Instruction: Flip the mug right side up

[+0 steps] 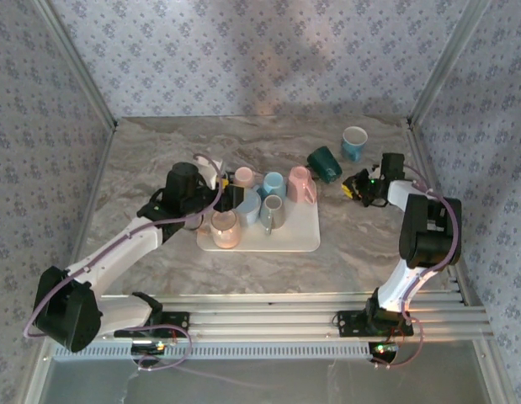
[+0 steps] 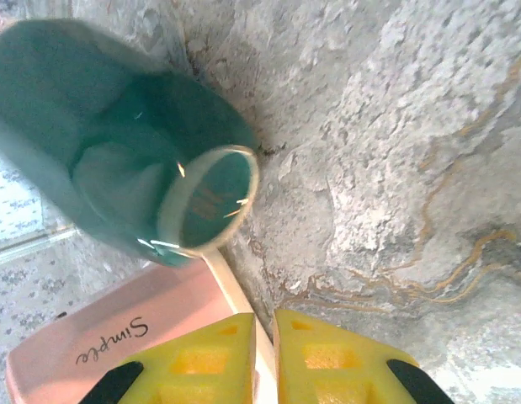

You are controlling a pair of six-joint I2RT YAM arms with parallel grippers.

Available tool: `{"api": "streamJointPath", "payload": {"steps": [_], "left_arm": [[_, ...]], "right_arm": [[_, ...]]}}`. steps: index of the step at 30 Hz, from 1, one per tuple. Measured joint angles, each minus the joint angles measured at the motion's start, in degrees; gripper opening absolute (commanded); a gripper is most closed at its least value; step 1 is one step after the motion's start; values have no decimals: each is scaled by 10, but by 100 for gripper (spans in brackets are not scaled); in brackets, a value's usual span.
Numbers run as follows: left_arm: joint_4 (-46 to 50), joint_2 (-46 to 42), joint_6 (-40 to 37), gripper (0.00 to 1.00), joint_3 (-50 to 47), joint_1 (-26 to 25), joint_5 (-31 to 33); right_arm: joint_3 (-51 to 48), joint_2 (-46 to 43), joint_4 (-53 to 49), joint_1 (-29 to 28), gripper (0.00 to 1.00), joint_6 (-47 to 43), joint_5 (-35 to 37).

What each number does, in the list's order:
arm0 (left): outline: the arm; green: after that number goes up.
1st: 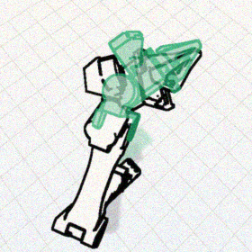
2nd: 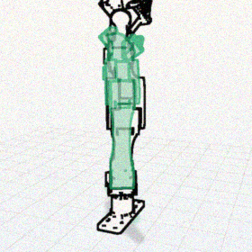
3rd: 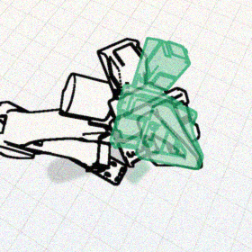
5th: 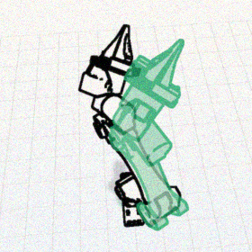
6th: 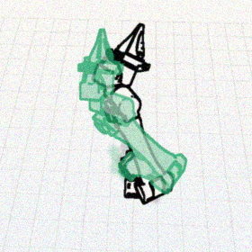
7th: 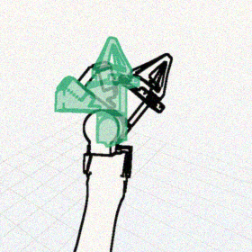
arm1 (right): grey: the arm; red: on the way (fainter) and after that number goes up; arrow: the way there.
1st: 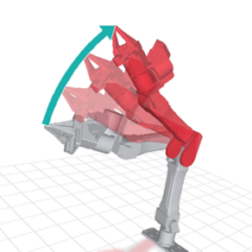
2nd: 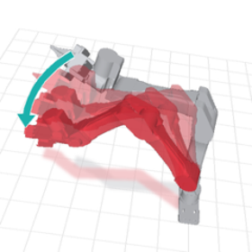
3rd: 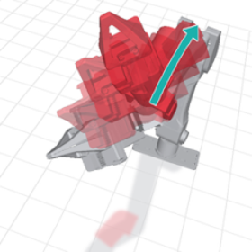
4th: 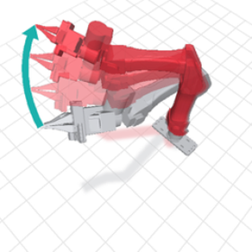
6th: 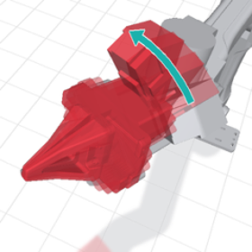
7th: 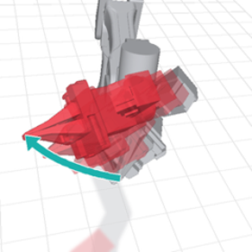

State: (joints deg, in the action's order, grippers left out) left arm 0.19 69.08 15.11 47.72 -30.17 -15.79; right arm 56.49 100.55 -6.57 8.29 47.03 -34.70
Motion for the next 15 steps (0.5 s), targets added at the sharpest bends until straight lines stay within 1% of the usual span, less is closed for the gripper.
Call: {"api": "streamJointPath", "payload": {"steps": [4,7,10,15], "left_arm": [[0,0,0,67,-2,6,0],[0,0,0,67,-2,9,0],[0,0,0,67,-2,14,0],[0,0,0,67,-2,24,0]], "right_arm": [[-14,-2,0,6,16,-1,5],[-24,-18,-9,7,19,-11,11],[-25,-54,-22,7,27,-35,22],[-25,-121,-31,8,43,-94,44]]}}
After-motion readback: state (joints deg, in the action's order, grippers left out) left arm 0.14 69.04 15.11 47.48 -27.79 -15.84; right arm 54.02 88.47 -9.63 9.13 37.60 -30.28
